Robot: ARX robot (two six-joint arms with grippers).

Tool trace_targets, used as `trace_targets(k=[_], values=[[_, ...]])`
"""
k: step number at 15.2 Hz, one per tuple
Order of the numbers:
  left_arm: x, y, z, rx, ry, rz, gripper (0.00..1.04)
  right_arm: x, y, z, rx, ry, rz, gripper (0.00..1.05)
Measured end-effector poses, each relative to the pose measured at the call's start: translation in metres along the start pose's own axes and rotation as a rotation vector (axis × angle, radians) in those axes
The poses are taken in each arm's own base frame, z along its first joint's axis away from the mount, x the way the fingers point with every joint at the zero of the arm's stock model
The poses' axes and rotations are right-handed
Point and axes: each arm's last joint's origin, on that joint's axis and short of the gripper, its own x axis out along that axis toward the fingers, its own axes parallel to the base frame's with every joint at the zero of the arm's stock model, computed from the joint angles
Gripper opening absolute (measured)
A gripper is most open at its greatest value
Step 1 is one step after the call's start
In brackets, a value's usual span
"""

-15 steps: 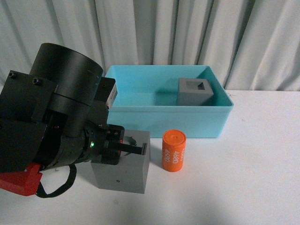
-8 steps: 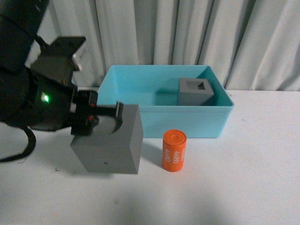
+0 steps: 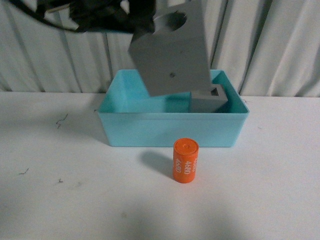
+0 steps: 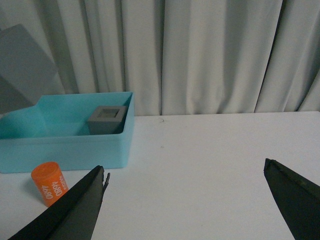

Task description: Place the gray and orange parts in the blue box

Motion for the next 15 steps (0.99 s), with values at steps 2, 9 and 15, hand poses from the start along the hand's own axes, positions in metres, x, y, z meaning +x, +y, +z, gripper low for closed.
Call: trace_targets(k=[2,9,15], values=[[0.02,-0.022,0.019,0.001,-0.013,-0.004,0.19,0.0,0.0,0.0,0.0,0.0,0.0,0.98],[0.096,-0.034,0.046,0.031,-0.052,0.106,0.18,0.0,0.0,0.0,0.0,0.0,0.0,0.98],[0.144,0.016,0.012,0.093,-0.006,0.279,0.18,0.0,0.0,0.0,0.0,0.0,0.0,0.98]])
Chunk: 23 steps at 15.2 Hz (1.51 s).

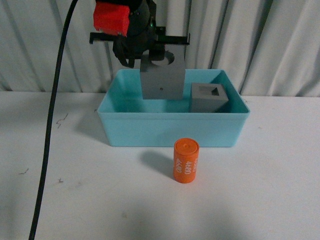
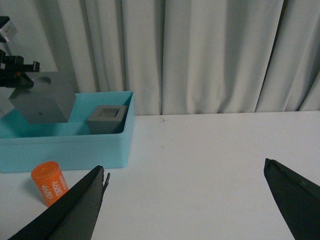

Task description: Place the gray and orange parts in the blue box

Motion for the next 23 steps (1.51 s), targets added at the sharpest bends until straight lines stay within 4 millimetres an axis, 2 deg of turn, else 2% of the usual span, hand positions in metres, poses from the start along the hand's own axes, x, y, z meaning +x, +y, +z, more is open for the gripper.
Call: trace_targets(k=[3,7,13,20,23], values=[[0.011,-0.004,-0.013,0.03,0.019,-0.001,0.18,0.0,0.0,0.0,0.0,0.0,0.0,0.98],[0.022,-0.006,-0.011,0.026,0.001,0.0,0.18,0.0,0.0,0.0,0.0,0.0,0.0,0.98],[0.055,0.007,-0.02,0.048,0.016,0.056,0.18,0.0,0.0,0.0,0.0,0.0,0.0,0.98],[0.064,0.016,-0.014,0.097,-0.025,0.08,0.18,0.0,0.0,0.0,0.0,0.0,0.0,0.98],[0.069,0.03,-0.015,0.127,-0.036,0.111,0.18,0.0,0.0,0.0,0.0,0.0,0.0,0.98]])
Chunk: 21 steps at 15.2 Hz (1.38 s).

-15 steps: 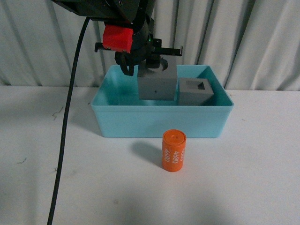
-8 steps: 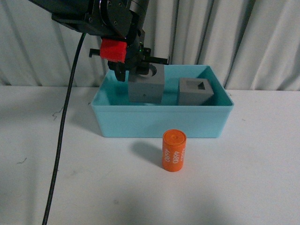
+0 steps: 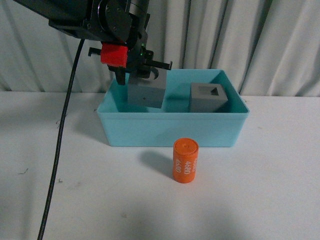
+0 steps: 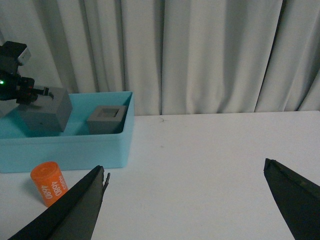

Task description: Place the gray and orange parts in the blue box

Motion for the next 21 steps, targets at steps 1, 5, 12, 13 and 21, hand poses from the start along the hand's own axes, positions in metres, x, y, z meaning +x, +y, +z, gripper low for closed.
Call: trace_targets(k=[1,5,12,13,21], values=[[0.002,0.003,-0.003,0.012,0.003,0.007,0.18,0.0,0.0,0.0,0.0,0.0,0.0,0.98],[0.007,0.008,-0.02,0.044,0.043,0.02,0.73,0.0,0.0,0.0,0.0,0.0,0.0,0.98],[-0.046,0.023,0.004,-0.169,0.003,-0.09,0.98,0.0,0.0,0.0,0.0,0.0,0.0,0.98],[-0.059,0.026,0.008,-0.2,-0.011,-0.111,0.98,0.0,0.0,0.0,0.0,0.0,0.0,0.98],[-0.132,0.045,0.016,-0.328,-0.072,-0.219,0.98,0.0,0.0,0.0,0.0,0.0,0.0,0.98]])
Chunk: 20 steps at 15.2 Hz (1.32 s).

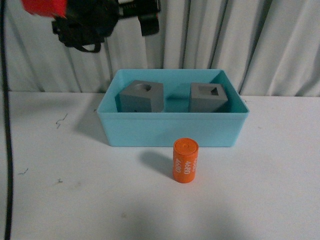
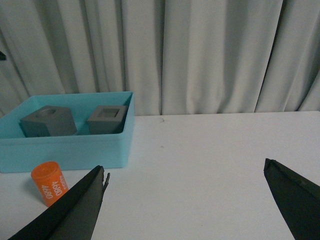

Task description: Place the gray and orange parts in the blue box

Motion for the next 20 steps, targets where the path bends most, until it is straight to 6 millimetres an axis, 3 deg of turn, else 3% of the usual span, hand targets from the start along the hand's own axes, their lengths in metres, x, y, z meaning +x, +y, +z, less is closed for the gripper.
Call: trace_targets(k=[1,2,4,5,6,7,8,9,12,14,20], values=[[-0.01,0.001,-0.002,-0.021,0.003,-0.018,0.98,0.0,0.0,0.0,0.0,0.0,0.0,0.98],[-0.042,0.006,-0.009,-0.068,0.009,-0.078,0.98,0.0,0.0,0.0,0.0,0.0,0.0,0.98],[-0.112,0.032,-0.043,-0.175,0.05,-0.145,0.98,0.0,0.0,0.0,0.0,0.0,0.0,0.98],[-0.139,0.042,-0.057,-0.203,0.039,-0.14,0.98,0.0,0.0,0.0,0.0,0.0,0.0,0.98],[-0.15,0.043,-0.058,-0.206,-0.004,-0.146,0.98,0.0,0.0,0.0,0.0,0.0,0.0,0.98],[-0.149,0.043,-0.058,-0.135,-0.246,-0.095,0.88,0.0,0.0,0.0,0.0,-0.001,0.001,0.98],[-0.152,0.055,-0.081,-0.039,-0.361,0.018,0.75,0.0,0.0,0.0,0.0,0.003,-0.002,0.98],[-0.157,0.069,-0.101,0.044,-0.393,0.081,0.65,0.0,0.0,0.0,0.0,0.0,-0.001,0.98],[-0.186,0.088,-0.115,0.141,-0.513,0.114,0.28,0.0,0.0,0.0,0.0,0.0,0.0,0.98],[-0.191,0.098,-0.139,0.165,-0.459,0.118,0.05,0.0,0.0,0.0,0.0,0.0,0.0,0.98],[-0.216,0.121,-0.166,0.165,-0.466,0.122,0.02,0.0,0.0,0.0,0.0,0.0,0.0,0.98]])
